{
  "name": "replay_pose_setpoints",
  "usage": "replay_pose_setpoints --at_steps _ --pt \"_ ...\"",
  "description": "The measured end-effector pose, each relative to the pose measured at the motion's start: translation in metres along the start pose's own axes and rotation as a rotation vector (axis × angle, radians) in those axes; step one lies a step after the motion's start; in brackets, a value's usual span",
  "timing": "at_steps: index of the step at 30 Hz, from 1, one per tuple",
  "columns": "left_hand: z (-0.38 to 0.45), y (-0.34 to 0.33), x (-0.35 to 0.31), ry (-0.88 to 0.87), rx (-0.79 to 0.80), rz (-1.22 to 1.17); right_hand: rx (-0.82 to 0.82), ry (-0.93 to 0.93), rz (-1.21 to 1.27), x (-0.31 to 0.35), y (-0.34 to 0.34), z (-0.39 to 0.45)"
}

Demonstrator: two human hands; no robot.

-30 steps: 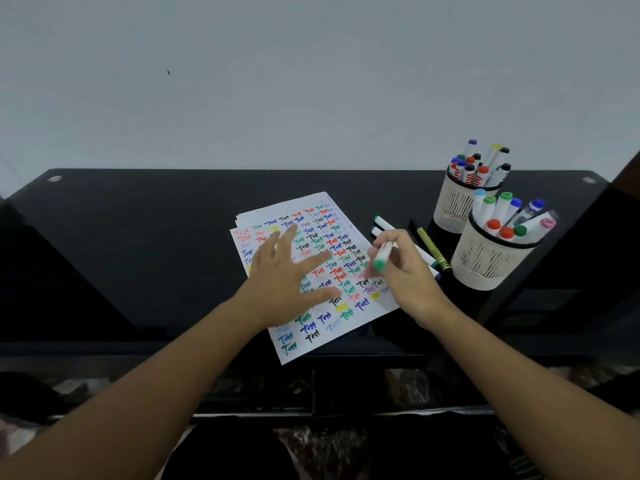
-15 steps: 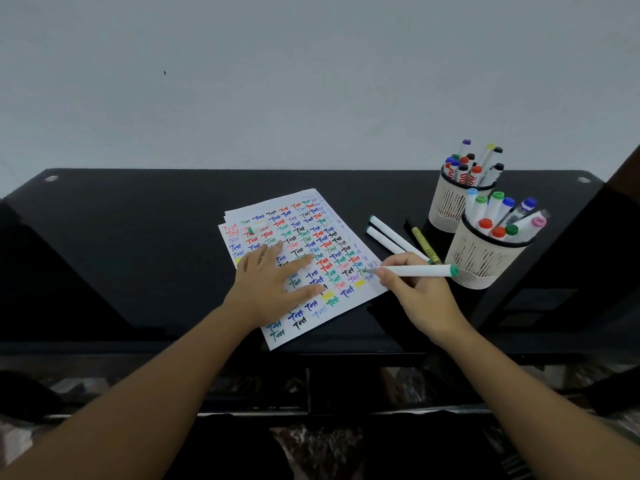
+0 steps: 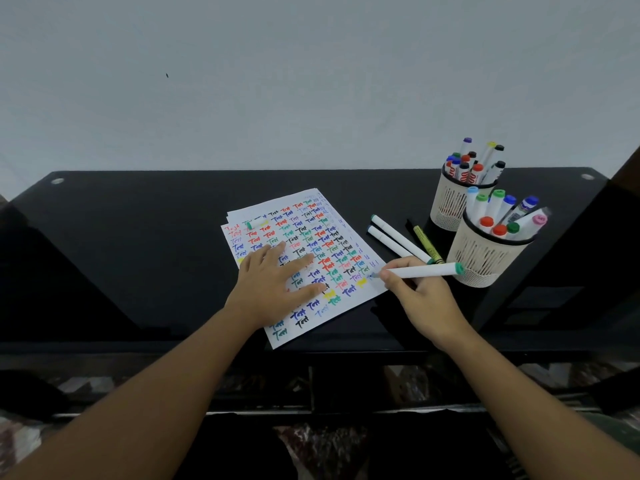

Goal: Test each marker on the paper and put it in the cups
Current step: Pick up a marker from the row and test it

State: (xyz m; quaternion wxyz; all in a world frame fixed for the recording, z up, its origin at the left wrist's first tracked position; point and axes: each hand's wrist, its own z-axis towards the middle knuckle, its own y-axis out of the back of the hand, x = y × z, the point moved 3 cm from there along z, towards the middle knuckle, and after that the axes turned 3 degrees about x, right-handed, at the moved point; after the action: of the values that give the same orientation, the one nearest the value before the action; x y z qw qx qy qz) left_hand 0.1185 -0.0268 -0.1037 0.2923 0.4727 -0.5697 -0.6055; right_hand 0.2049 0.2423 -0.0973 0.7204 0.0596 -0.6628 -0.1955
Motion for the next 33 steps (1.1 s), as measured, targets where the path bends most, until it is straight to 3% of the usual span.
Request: replay_pose_setpoints --at_steps 33 --pt "0.0029 -0.0025 0.0023 0.003 -0.012 0.022 0.025 -0.045 -0.191 0.0010 -0.0005 -0.0029"
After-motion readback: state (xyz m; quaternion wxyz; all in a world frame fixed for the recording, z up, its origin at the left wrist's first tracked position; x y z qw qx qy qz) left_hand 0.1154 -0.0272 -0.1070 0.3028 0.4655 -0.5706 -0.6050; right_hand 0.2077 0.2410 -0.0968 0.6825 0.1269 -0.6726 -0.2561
